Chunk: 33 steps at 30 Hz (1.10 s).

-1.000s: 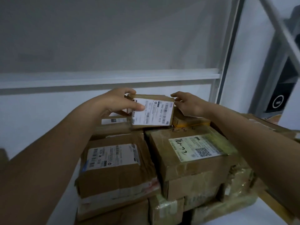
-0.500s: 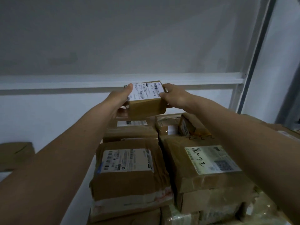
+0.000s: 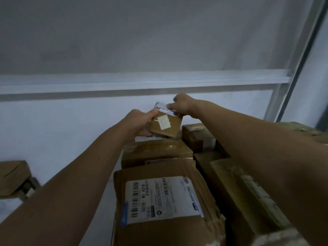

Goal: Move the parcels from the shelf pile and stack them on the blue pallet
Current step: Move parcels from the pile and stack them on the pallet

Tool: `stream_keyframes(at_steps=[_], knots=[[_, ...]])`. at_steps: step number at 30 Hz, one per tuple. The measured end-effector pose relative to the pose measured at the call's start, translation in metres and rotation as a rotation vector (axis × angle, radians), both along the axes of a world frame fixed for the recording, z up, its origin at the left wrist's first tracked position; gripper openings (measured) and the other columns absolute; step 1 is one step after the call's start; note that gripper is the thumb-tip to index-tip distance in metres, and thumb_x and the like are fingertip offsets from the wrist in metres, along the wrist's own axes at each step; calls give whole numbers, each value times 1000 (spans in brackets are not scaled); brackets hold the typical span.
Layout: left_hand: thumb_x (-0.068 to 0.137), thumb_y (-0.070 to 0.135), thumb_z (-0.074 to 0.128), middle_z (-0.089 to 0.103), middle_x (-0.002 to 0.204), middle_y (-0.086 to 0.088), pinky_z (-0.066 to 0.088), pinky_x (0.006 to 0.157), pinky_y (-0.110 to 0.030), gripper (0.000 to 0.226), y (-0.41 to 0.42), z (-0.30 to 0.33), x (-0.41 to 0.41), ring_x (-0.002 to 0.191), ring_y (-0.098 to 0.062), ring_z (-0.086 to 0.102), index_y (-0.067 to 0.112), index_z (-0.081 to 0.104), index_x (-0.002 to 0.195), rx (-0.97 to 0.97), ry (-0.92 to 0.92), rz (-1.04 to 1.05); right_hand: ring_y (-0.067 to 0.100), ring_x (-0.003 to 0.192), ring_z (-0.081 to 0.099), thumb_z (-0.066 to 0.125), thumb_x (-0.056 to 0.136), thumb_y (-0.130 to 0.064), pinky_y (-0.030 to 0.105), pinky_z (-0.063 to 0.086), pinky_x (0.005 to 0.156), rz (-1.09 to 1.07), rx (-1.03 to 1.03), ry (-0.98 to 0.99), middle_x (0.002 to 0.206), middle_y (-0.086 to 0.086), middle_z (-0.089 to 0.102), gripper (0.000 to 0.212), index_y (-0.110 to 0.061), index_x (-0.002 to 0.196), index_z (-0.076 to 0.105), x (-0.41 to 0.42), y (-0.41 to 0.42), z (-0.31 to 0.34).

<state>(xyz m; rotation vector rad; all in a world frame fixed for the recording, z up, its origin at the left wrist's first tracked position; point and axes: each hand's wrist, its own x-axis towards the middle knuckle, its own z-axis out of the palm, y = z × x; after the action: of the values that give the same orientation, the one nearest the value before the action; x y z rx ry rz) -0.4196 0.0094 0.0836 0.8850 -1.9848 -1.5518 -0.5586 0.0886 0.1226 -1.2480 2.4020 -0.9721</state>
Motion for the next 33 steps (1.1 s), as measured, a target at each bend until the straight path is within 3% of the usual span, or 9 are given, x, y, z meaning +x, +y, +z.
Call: stream_keyframes(at_steps=[3, 7, 11, 18, 21, 24, 27, 29, 33], knots=[[92, 39, 60, 65, 86, -10, 52, 72, -31, 34, -3, -8, -8, 73, -22, 60, 6, 63, 97, -86, -104, -50, 22, 78, 50, 56, 94, -21, 28, 42, 65, 11, 5, -9, 77, 7, 52, 22, -3, 82, 56, 0, -11, -10], [95, 42, 52, 65, 89, -10, 50, 74, -32, 44, -9, -13, -13, 78, -21, 62, 2, 62, 111, -125, -92, -110, 20, 77, 52, 57, 94, -18, 25, 41, 58, 29, 74, 45, 89, 11, 56, 28, 5, 108, 61, -1, -12, -15], [94, 53, 46, 71, 98, -13, 59, 72, -35, 50, -14, -14, -10, 79, -23, 72, 12, 57, 120, -108, -106, -106, 18, 72, 58, 57, 94, -25, 27, 48, 55, 24, 190, 63, 95, 10, 60, 31, -1, 114, 56, -5, -4, -11], [94, 36, 56, 70, 86, -8, 56, 53, -26, 27, -10, -12, -14, 64, -17, 72, 10, 58, 101, -125, -180, -119, 15, 67, 58, 55, 94, -30, 24, 43, 44, 9, 254, 142, 82, 4, 57, 29, -5, 109, 53, -5, 3, -13], [95, 39, 54, 70, 87, -6, 49, 44, -20, 28, -9, -10, -14, 60, -13, 70, 11, 58, 100, -183, -218, -111, 17, 70, 56, 52, 96, -30, 25, 42, 53, 10, 261, 187, 87, 6, 59, 33, -2, 111, 57, -1, 4, -15], [95, 45, 50, 68, 92, -7, 54, 59, -26, 37, -11, -8, -10, 74, -19, 68, 10, 60, 104, -327, -265, -98, 27, 102, 55, 50, 96, -31, 35, 47, 83, 3, 301, 354, 120, 16, 56, 40, -4, 124, 50, 7, 6, -15], [94, 45, 52, 62, 81, -2, 45, 61, -26, 37, -16, -7, -1, 70, -14, 59, 10, 63, 93, -663, -342, -32, 36, 127, 37, 50, 95, -32, 46, 34, 105, 12, 326, 555, 139, 18, 38, 51, -10, 140, 36, 22, 11, -14], [91, 44, 56, 58, 80, 1, 40, 59, -24, 36, -14, -7, 13, 68, -12, 53, 9, 65, 97, -835, -405, 30, 37, 132, 29, 50, 95, -29, 50, 30, 107, 62, 325, 626, 145, 16, 31, 54, -14, 143, 32, 37, 17, -15], [89, 47, 59, 63, 117, -7, 44, 76, -30, 48, -6, -5, 43, 97, -23, 59, 12, 59, 122, -933, -551, 81, 34, 134, 27, 51, 92, -24, 51, 31, 103, 186, 446, 735, 146, 11, 32, 57, -17, 144, 30, 68, 23, -14]])
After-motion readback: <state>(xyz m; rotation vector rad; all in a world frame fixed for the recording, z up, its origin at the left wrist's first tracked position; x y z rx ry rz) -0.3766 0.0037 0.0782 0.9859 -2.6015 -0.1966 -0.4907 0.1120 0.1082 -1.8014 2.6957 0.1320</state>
